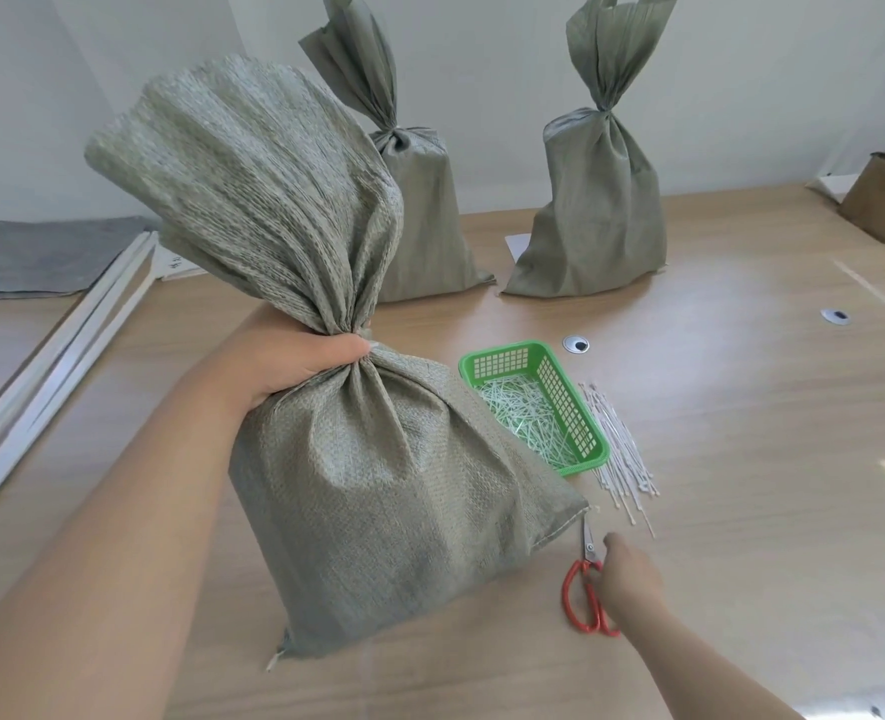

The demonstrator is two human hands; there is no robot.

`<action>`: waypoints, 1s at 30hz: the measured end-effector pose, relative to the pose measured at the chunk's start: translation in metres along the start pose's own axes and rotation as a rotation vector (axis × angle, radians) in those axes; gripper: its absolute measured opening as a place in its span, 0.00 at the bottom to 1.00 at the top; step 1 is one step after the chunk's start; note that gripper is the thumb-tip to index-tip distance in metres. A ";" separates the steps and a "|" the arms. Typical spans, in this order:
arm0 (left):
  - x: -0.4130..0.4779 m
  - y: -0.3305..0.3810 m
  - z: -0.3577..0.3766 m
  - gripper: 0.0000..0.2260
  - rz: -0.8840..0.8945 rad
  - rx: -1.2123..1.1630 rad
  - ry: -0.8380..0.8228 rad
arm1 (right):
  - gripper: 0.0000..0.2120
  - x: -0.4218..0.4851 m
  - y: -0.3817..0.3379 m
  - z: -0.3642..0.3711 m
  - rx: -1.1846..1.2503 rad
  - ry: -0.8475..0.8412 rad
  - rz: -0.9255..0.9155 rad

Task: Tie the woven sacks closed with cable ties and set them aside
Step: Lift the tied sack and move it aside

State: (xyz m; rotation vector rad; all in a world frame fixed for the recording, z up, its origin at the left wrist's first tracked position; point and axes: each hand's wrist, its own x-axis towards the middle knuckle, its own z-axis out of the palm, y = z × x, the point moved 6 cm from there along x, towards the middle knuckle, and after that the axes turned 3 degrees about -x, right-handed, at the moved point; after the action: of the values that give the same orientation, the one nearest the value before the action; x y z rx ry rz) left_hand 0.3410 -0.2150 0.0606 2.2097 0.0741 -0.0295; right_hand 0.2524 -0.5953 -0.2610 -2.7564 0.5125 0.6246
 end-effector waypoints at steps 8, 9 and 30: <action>-0.010 0.015 -0.004 0.12 -0.018 -0.023 -0.069 | 0.14 -0.043 -0.113 -0.155 0.738 0.295 -0.464; -0.010 0.015 -0.006 0.11 -0.011 0.012 -0.060 | 0.16 -0.053 -0.130 -0.167 0.798 0.238 -0.573; -0.107 -0.166 0.035 0.47 -0.135 -0.461 0.215 | 0.40 -0.089 -0.205 -0.140 0.907 -0.255 -0.684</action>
State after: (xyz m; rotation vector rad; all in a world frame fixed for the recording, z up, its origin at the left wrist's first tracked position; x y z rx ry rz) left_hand 0.2236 -0.1485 -0.0884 1.7378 0.3179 0.1382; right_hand 0.3084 -0.4322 -0.0620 -1.7730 -0.1926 0.4051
